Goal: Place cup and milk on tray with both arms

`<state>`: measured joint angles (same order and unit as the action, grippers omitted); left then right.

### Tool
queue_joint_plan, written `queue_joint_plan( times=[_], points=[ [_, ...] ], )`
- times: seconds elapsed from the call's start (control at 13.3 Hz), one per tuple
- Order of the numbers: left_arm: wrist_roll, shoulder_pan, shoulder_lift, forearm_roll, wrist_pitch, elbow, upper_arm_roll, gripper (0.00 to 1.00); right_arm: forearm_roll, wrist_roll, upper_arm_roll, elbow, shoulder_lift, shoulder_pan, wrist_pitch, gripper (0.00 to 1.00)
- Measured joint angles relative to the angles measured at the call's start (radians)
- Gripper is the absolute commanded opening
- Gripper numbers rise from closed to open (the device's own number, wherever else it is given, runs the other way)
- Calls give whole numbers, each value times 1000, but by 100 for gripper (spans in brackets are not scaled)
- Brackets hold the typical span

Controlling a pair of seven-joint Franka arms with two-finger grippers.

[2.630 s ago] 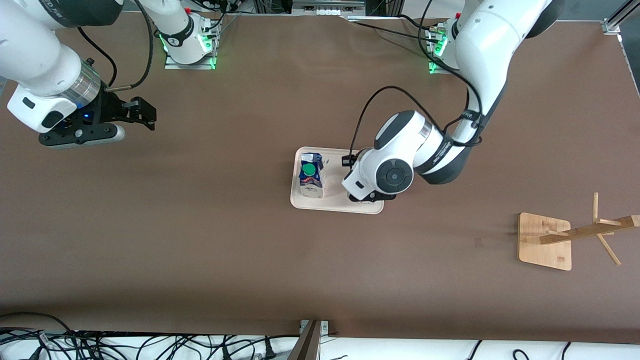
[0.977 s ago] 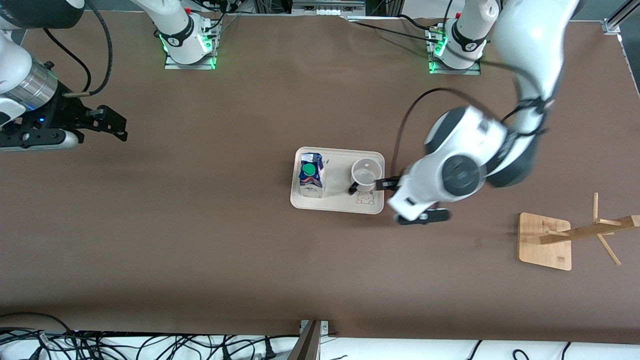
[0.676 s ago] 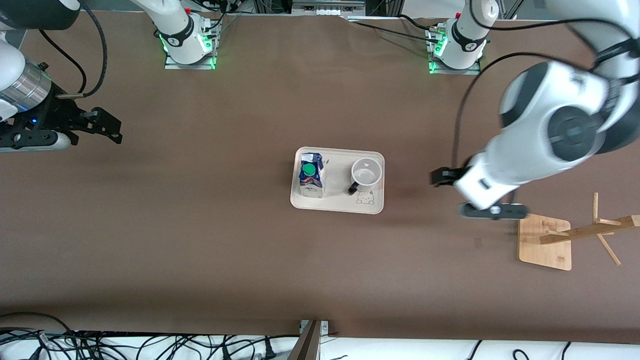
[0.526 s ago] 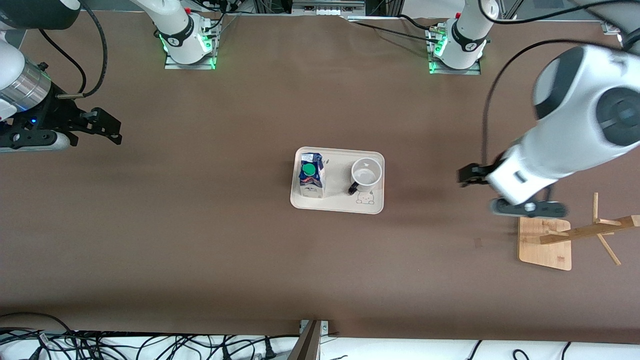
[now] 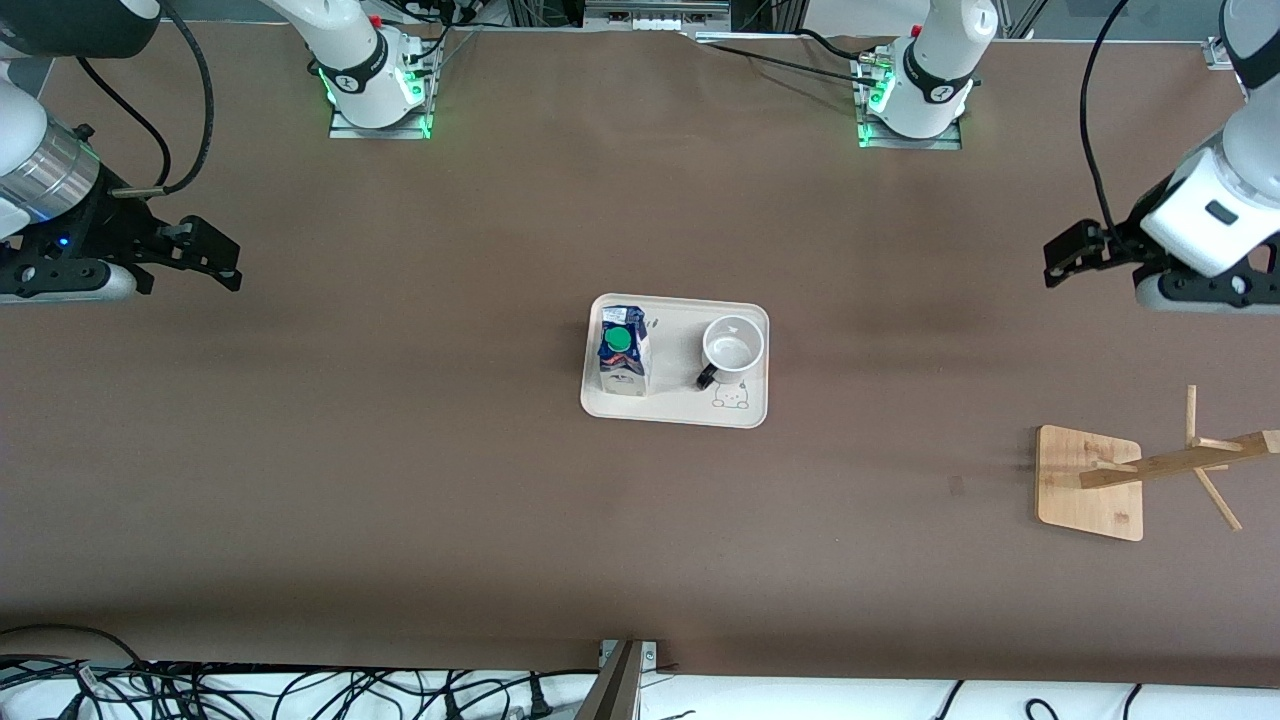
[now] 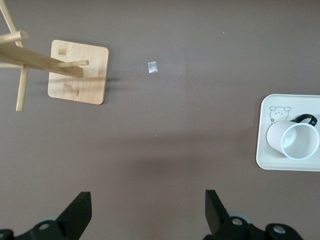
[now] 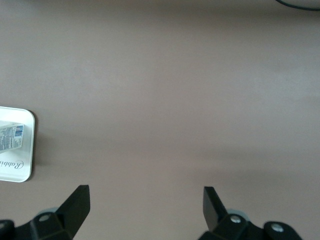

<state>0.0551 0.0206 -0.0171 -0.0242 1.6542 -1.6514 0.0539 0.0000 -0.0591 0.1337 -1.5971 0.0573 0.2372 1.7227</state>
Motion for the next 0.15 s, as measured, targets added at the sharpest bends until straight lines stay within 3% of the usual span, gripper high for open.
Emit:
queue_joint_plan(
  times=[0.15],
  points=[
    [1,17,16,0,12,-26,0,100,0,0,0,0,0,0,0,100]
  ],
)
